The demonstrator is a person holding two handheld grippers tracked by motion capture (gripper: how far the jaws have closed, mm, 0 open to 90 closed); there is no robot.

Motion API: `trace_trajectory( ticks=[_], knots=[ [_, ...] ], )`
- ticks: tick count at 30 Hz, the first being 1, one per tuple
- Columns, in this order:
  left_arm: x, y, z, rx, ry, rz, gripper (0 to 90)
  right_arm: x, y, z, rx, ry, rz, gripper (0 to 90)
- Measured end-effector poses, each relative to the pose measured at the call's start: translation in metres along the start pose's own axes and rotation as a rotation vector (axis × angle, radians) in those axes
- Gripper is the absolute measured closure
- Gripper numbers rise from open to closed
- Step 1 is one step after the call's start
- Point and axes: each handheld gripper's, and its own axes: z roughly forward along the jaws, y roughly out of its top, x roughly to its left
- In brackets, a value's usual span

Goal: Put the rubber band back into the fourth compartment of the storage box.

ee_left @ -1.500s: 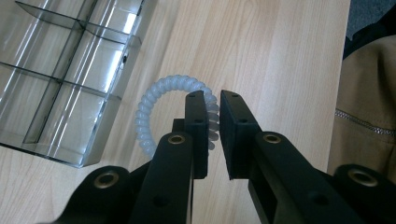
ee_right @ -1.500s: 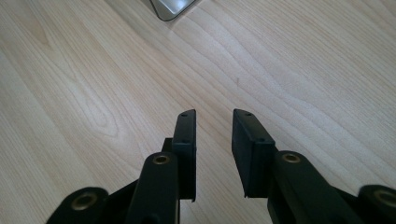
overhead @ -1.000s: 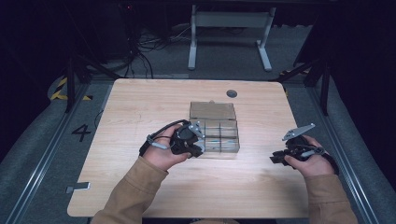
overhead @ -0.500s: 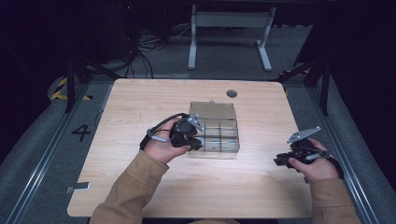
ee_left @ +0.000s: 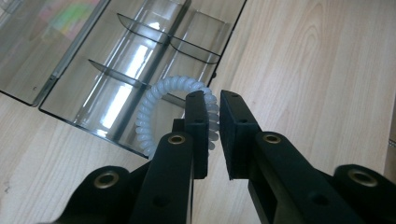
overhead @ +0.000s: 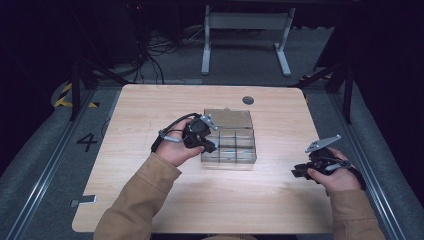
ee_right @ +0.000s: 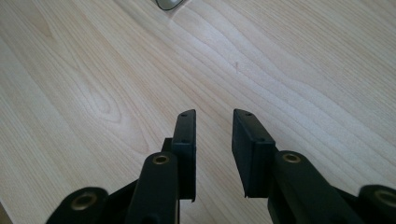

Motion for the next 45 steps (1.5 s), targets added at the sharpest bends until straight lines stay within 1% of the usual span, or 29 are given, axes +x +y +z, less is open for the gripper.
trace_trajectory(
  ticks=[1, 3, 6, 7, 8, 10, 12, 14, 15, 18, 21, 24, 25, 27, 32, 34, 36, 38, 42, 45],
  knots=[
    [0.000, 0.000, 0.000, 0.000, 0.000, 0.000, 82.4, 0.000, 0.001, 0.000, -0.001, 0.002, -0.003, 71.7],
    [0.004, 0.001, 0.002, -0.008, -0.006, -0.018, 82.4, 0.000, 0.002, 0.000, -0.003, 0.003, 0.001, 71.6],
    [0.010, 0.000, 0.004, -0.012, -0.010, -0.038, 82.4, 0.000, 0.002, 0.000, -0.005, 0.005, -0.005, 71.6],
    [0.012, 0.000, 0.005, -0.015, -0.008, -0.038, 82.4, 0.000, 0.003, 0.000, -0.005, 0.006, -0.005, 71.6],
    [0.014, -0.001, 0.005, -0.022, -0.011, -0.048, 82.4, 0.000, 0.003, 0.000, -0.006, 0.005, -0.005, 71.4],
    [0.017, -0.001, 0.006, -0.025, -0.016, -0.052, 82.4, 0.000, 0.003, 0.000, -0.004, 0.006, -0.005, 71.2],
    [0.022, -0.002, 0.009, -0.038, -0.023, -0.072, 82.4, 0.000, 0.003, 0.001, 0.001, 0.011, -0.007, 71.1],
    [0.026, -0.002, 0.010, -0.040, -0.032, -0.084, 82.4, -0.001, 0.003, 0.001, 0.001, 0.011, -0.007, 71.1],
    [0.026, -0.002, 0.010, -0.040, -0.032, -0.084, 82.4, -0.001, 0.003, 0.001, 0.001, 0.011, -0.007, 71.1],
    [0.031, -0.005, 0.012, -0.061, -0.045, -0.099, 82.4, -0.001, 0.003, 0.000, -0.002, 0.010, -0.001, 71.1],
    [0.032, -0.005, 0.013, -0.062, -0.046, -0.100, 82.4, -0.001, 0.002, 0.001, -0.001, 0.011, -0.001, 70.9],
    [0.030, -0.003, 0.015, -0.054, -0.045, -0.085, 82.4, -0.001, 0.002, 0.002, 0.003, 0.014, 0.000, 70.9],
    [0.030, -0.003, 0.018, -0.042, -0.049, -0.079, 82.4, -0.001, 0.002, 0.002, 0.003, 0.015, 0.001, 70.8],
    [0.031, -0.003, 0.020, -0.030, -0.043, -0.076, 82.4, -0.001, 0.002, 0.001, 0.001, 0.014, 0.000, 70.8],
    [0.030, -0.003, 0.024, -0.015, -0.050, -0.072, 82.4, -0.002, 0.001, 0.001, 0.001, 0.012, 0.005, 70.7],
    [0.029, -0.002, 0.027, -0.007, -0.049, -0.059, 82.4, -0.002, 0.001, 0.001, 0.001, 0.012, 0.006, 70.7],
    [0.028, 0.000, 0.031, 0.017, -0.047, -0.048, 82.4, -0.002, 0.001, 0.001, 0.001, 0.014, 0.005, 70.7],
    [0.027, 0.000, 0.033, 0.014, -0.049, -0.049, 82.4, -0.002, 0.001, 0.001, -0.001, 0.012, 0.003, 70.7],
    [0.028, 0.001, 0.037, 0.034, -0.075, -0.049, 82.4, -0.002, 0.000, 0.000, -0.001, 0.012, 0.004, 70.6],
    [0.029, 0.001, 0.040, 0.047, -0.078, -0.054, 82.4, -0.002, 0.000, 0.001, 0.000, 0.012, 0.003, 70.6]
  ],
)
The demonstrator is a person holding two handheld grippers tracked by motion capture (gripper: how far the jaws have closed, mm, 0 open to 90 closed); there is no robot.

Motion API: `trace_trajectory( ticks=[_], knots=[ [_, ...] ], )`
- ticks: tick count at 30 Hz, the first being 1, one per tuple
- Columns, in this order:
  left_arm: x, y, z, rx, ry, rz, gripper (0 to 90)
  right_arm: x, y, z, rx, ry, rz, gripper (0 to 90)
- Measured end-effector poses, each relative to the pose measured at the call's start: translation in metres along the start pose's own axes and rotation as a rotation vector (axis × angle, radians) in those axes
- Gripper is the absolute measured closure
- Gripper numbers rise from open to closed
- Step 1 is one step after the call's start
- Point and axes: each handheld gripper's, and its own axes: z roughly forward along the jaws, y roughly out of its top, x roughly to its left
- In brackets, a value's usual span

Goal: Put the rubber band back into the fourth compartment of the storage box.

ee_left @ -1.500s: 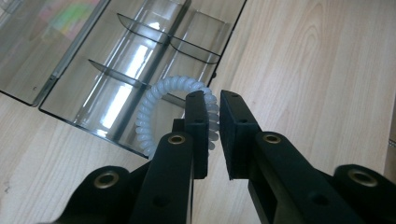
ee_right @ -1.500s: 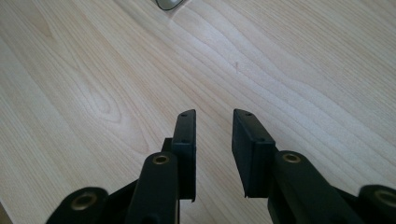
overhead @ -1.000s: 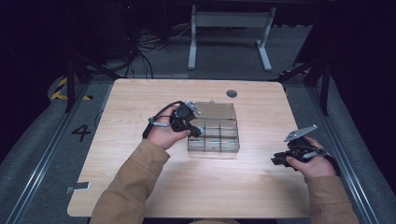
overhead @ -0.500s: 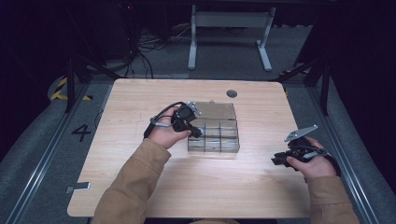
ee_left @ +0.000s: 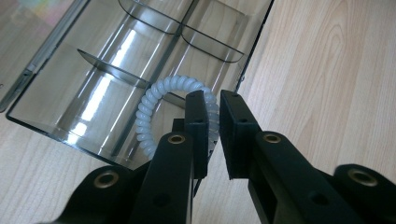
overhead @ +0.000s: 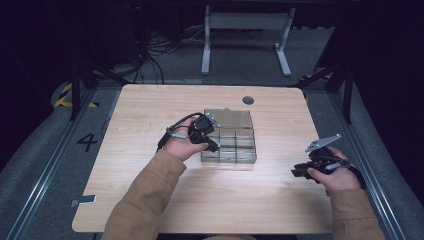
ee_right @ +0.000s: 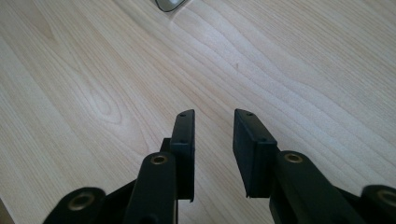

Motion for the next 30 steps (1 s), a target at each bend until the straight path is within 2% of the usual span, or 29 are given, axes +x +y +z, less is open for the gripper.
trace_trajectory(
  ticks=[4, 21, 23, 30],
  knots=[
    [0.003, 0.000, 0.004, 0.026, 0.003, -0.006, 82.3, 0.000, 0.000, 0.000, 0.001, 0.000, 0.004, 70.5],
    [0.006, 0.001, 0.019, 0.070, 0.000, -0.028, 82.3, 0.000, 0.000, 0.001, 0.000, 0.003, 0.005, 70.3],
    [0.006, 0.000, 0.021, 0.084, 0.013, -0.034, 82.3, 0.000, 0.000, 0.001, 0.000, 0.003, 0.004, 70.3],
    [0.009, -0.002, 0.022, 0.082, 0.012, -0.044, 82.3, 0.000, 0.000, 0.003, 0.003, 0.002, 0.001, 70.2]
  ],
)
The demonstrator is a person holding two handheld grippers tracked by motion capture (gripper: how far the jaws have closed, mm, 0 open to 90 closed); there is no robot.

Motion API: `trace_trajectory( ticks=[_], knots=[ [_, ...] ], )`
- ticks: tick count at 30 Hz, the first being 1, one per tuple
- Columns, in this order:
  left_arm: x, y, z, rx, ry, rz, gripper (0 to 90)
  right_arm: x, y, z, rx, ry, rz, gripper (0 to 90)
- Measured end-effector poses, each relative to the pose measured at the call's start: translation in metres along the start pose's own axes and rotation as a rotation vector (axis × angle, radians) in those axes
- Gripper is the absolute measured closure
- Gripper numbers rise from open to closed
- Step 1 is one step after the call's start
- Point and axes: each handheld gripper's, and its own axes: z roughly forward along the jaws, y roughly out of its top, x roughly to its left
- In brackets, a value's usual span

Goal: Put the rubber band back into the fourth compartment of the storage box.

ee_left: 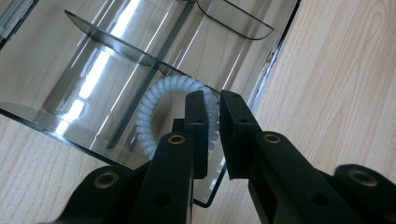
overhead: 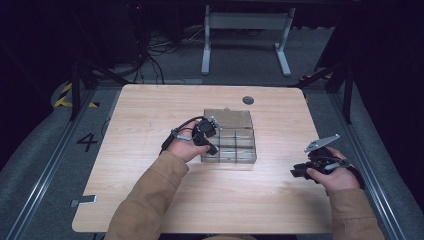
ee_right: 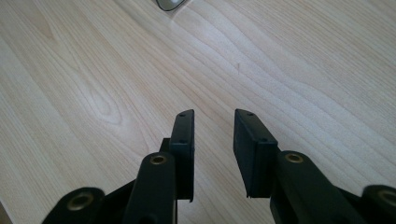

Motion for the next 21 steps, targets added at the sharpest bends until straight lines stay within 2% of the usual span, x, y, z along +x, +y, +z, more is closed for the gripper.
trace_trajectory(
  ticks=[9, 14, 21],
  knots=[
    [0.0010, 0.0001, 0.0024, -0.007, 0.008, -0.012, 82.0, 0.0002, 0.0001, 0.0001, 0.000, -0.001, -0.001, 69.9],
    [0.0001, 0.0008, 0.0029, 0.008, 0.023, -0.021, 73.4, 0.0004, 0.0004, -0.0002, 0.002, -0.001, -0.004, 69.5],
    [-0.0019, 0.0013, -0.0018, -0.021, 0.033, -0.023, 69.5, 0.0004, 0.0007, 0.0004, 0.004, -0.002, -0.004, 69.2]
  ],
)
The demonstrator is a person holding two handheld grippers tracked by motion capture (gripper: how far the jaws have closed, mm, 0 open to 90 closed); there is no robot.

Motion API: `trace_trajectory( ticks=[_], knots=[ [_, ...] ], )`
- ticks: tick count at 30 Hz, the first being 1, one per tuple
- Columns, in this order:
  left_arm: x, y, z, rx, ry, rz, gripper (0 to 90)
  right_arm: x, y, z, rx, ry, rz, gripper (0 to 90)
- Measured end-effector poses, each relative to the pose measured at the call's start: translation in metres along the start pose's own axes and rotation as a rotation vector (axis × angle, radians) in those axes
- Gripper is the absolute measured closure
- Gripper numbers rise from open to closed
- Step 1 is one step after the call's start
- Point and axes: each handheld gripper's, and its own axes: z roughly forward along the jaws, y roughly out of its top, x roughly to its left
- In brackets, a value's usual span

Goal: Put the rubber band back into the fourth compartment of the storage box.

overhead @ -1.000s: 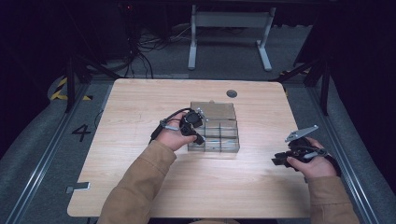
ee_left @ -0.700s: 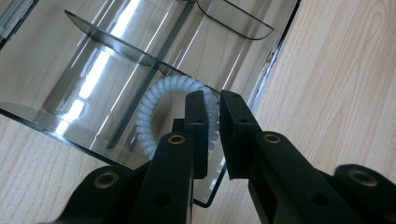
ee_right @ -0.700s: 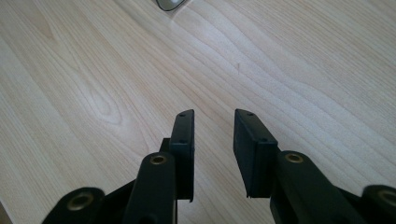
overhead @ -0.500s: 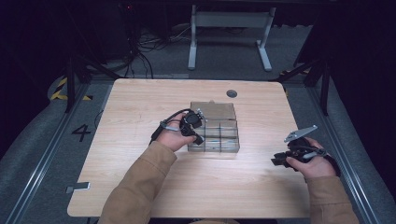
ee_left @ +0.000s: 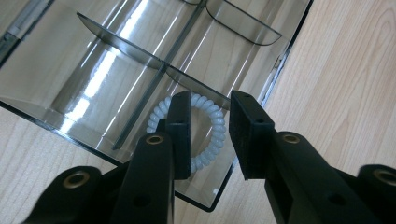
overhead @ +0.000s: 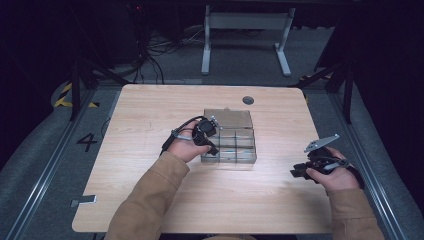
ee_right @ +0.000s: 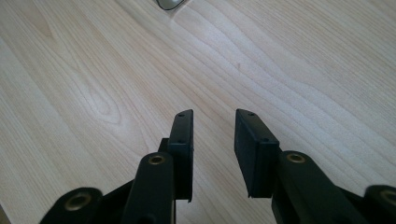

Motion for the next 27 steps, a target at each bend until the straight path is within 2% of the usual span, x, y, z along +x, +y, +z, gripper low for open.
trace_trajectory(
  ticks=[8, 15, 17, 23, 27],
  knots=[
    [-0.006, 0.000, -0.012, -0.028, 0.021, 0.011, 67.9, 0.000, 0.001, 0.000, -0.002, 0.001, -0.002, 69.2],
    [-0.018, -0.005, -0.030, -0.060, 0.037, 0.023, 67.3, -0.001, 0.007, 0.003, 0.001, 0.005, -0.014, 69.2],
    [-0.024, -0.008, -0.038, -0.069, 0.041, 0.033, 67.2, -0.001, 0.010, 0.004, 0.002, 0.007, -0.019, 69.2],
    [-0.033, -0.015, -0.050, -0.078, 0.054, 0.034, 66.4, -0.001, 0.014, 0.006, 0.004, 0.010, -0.029, 69.2],
    [-0.038, -0.026, -0.061, -0.095, 0.068, 0.036, 65.5, -0.001, 0.018, 0.008, 0.006, 0.011, -0.035, 69.1]
  ],
)
